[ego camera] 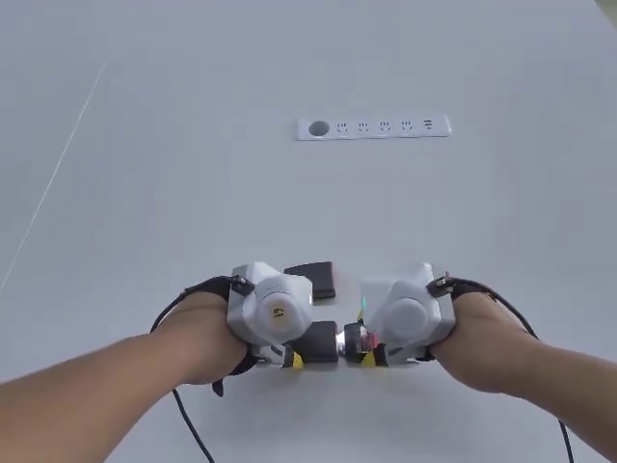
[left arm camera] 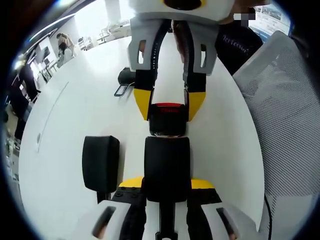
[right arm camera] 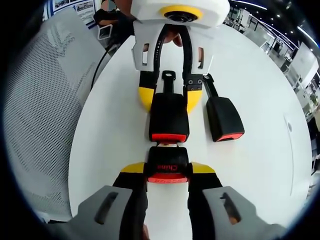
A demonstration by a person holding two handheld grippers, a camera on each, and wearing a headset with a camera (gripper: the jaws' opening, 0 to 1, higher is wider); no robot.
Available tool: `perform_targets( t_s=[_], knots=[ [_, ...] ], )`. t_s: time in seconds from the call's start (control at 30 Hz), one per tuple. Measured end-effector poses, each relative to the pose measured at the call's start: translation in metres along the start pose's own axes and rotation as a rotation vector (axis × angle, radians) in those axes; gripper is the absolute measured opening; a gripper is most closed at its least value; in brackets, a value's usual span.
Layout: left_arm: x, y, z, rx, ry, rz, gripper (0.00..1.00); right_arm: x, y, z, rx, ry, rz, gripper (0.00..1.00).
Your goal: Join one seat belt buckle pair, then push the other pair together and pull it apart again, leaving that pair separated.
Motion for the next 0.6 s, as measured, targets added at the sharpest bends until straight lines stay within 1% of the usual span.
perform_targets(
  t_s=[0.17,0.4,0.6],
  knots=[
    [-0.0001,-0.0003,0.0002,0.000,-0.011,-0.011,0.29,-0.0009,0.0003,-0.0002,0.003,0.008,-0.005,0.28],
    [-0.0004,-0.0005,0.0004,0.004,-0.018,-0.016,0.29,-0.0011,0.0002,-0.0009,0.008,0.014,-0.012,0.28],
    [-0.0003,-0.0005,-0.0003,0.007,-0.025,-0.011,0.29,-0.0015,0.0002,0.0001,0.007,0.022,-0.011,0.28]
  ],
)
Point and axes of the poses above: the centre of the closed fingertips' face, and the gripper's own axes: y roughly forward along the fingers, z roughly to its left, x roughly out of its top, the point moved 1 cm from there along -y, roughly backward along the fingers, and after that the axes turned 3 degrees about -y, right-handed, at the moved point
